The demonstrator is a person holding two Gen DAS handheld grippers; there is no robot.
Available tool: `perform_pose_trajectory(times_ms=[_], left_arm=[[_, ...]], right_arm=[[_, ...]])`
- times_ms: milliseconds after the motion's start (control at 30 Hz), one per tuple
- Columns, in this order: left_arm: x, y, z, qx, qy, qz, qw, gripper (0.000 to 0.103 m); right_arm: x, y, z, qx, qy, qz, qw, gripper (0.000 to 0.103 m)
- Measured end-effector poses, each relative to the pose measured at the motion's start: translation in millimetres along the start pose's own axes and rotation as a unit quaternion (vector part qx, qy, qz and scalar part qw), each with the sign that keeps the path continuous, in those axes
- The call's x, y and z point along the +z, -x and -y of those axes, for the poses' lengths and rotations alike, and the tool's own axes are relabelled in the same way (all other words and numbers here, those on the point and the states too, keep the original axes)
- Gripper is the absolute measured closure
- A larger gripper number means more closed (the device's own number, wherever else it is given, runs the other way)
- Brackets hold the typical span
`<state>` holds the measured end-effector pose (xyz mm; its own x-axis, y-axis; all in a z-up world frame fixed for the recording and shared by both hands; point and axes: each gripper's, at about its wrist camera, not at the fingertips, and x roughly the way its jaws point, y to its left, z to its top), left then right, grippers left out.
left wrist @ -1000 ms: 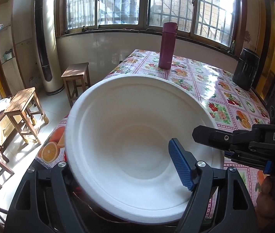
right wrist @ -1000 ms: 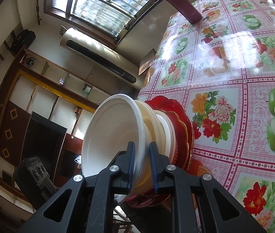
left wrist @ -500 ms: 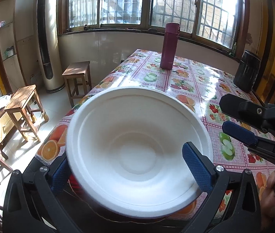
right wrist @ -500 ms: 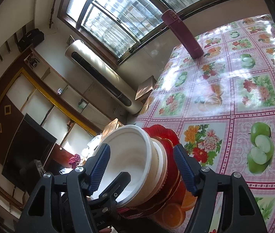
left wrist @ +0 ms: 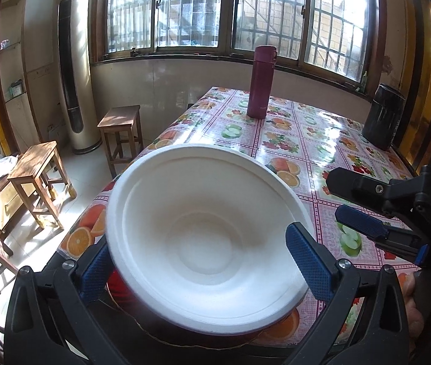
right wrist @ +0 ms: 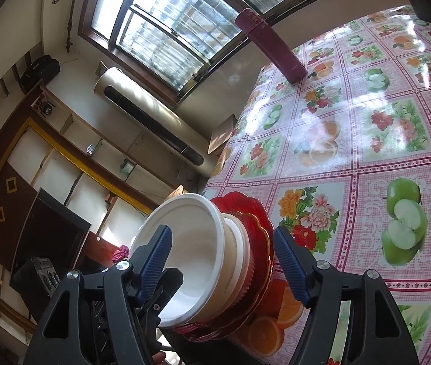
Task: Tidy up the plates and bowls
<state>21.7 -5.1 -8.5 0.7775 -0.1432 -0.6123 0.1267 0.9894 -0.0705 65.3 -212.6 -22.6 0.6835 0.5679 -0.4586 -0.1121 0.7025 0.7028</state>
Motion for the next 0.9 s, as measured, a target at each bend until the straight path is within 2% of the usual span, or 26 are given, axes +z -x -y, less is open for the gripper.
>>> perform_pose_trajectory(times_ms=[333,900], left_arm=[[1.2,10.2,6.1,0.014,-0.007,0.016,0.9997,0.0],[2.5,15.0,10.2,0.026,-0.006,0.018,0.9995,0.0]], right_arm=[[0.0,2.3,5.7,0.003,-0.01,-0.001,1.0,0.03],[0.6,9.3,8.6,0.015,-0.015,0.0,1.0,0.029]])
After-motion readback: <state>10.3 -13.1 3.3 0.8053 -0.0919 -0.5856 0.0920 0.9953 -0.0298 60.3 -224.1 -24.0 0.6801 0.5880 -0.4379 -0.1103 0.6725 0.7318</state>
